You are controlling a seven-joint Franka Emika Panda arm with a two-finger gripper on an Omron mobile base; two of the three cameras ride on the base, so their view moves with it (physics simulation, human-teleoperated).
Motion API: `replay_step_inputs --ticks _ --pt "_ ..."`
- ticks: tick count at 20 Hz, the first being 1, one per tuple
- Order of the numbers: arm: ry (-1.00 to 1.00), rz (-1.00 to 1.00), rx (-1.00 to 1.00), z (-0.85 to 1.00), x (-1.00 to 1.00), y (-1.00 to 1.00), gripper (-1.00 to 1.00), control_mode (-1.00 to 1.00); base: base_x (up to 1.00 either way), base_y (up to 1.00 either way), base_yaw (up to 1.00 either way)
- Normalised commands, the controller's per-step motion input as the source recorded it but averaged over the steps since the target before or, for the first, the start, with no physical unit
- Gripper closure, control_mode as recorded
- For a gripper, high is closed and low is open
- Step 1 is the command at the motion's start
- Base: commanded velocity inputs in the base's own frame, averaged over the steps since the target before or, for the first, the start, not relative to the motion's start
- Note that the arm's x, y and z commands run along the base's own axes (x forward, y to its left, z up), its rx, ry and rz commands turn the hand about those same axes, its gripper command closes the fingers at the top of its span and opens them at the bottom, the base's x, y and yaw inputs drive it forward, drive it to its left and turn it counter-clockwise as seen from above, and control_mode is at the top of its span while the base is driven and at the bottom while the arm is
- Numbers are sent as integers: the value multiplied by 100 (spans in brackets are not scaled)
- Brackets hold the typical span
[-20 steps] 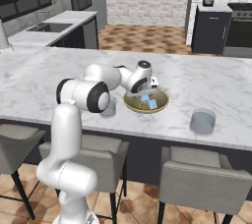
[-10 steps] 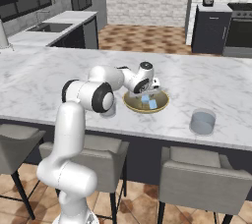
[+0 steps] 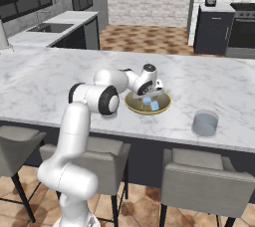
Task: There are four ice cubes in the ice bowl. Place two ice cubes in each glass of water.
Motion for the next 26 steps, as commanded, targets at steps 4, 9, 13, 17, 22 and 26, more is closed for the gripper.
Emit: replay_step_inputs --ticks 4,9,13,17,22,26 --pt "0 0 0 -11 23 -1 -100 -100 0 0 0" --pt "0 0 0 -9 11 0 -100 -100 0 0 0" --pt "3 0 0 -18 0 0 -100 -100 0 0 0" --pt "10 0 0 -29 0 0 -100 -100 0 0 0" --pt "9 1 0 -33 0 0 -100 -100 0 0 0" --pt "5 1 0 -28 0 0 -100 -100 0 0 0"
